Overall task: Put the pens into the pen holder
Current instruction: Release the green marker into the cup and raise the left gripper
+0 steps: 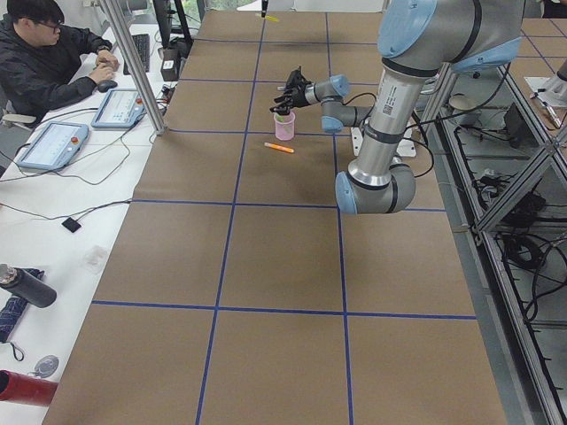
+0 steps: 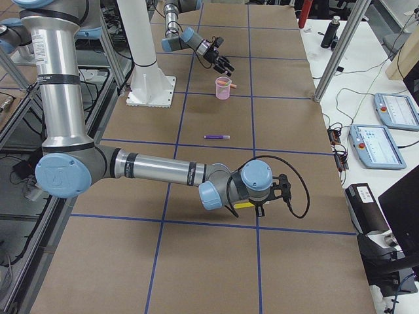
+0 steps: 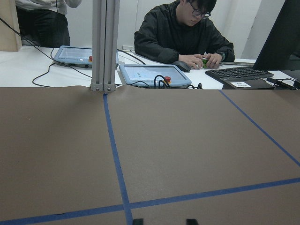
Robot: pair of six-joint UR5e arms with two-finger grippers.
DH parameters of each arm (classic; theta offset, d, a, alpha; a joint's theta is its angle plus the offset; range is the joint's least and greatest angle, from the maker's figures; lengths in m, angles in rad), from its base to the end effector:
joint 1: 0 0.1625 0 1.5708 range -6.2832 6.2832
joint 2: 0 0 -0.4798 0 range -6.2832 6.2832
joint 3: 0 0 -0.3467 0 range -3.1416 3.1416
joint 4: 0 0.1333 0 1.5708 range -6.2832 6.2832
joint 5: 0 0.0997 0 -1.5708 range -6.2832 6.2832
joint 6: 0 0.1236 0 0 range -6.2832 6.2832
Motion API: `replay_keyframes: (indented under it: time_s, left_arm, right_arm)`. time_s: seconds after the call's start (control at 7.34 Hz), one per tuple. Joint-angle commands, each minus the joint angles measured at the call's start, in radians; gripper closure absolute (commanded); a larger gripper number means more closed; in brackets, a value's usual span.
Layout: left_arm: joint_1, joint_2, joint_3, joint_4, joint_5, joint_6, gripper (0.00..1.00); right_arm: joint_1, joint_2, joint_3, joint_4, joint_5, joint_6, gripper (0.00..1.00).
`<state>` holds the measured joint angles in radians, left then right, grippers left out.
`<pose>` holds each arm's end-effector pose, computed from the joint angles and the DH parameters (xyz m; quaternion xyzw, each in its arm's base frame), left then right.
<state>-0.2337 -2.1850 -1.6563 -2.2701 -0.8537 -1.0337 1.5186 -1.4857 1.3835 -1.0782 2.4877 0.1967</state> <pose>0.5832 -0.3594 0.2490 0.4755 0.4577 -0.1151 0.7424 0.0087 -0.5076 0.7075 0.1187 -0.4524 -0.0221 0.8836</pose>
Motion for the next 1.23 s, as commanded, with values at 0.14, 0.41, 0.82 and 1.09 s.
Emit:
replay_keyframes:
  time_s: [0.14, 0.41, 0.82, 1.09]
  left_arm:
    - [-0.004, 0.022, -0.12, 0.017, -0.082, 0.001, 0.01]
    - [-0.091, 0.027, -0.151, 0.119, -0.26, -0.006, 0.01]
    - [-0.281, 0.034, -0.234, 0.367, -0.667, -0.011, 0.01]
    - [-0.37, 0.034, -0.208, 0.45, -0.87, -0.005, 0.02]
  right_arm:
    - [0.0, 0.051, 0.073, 0.003, 0.002, 0.112, 1.0]
    - [-0.002, 0.088, 0.156, 0.004, 0.002, 0.257, 1.0]
    - [-0.018, 0.099, 0.273, 0.004, -0.006, 0.28, 1.0]
    - [-0.029, 0.142, 0.321, 0.006, -0.007, 0.282, 1.0]
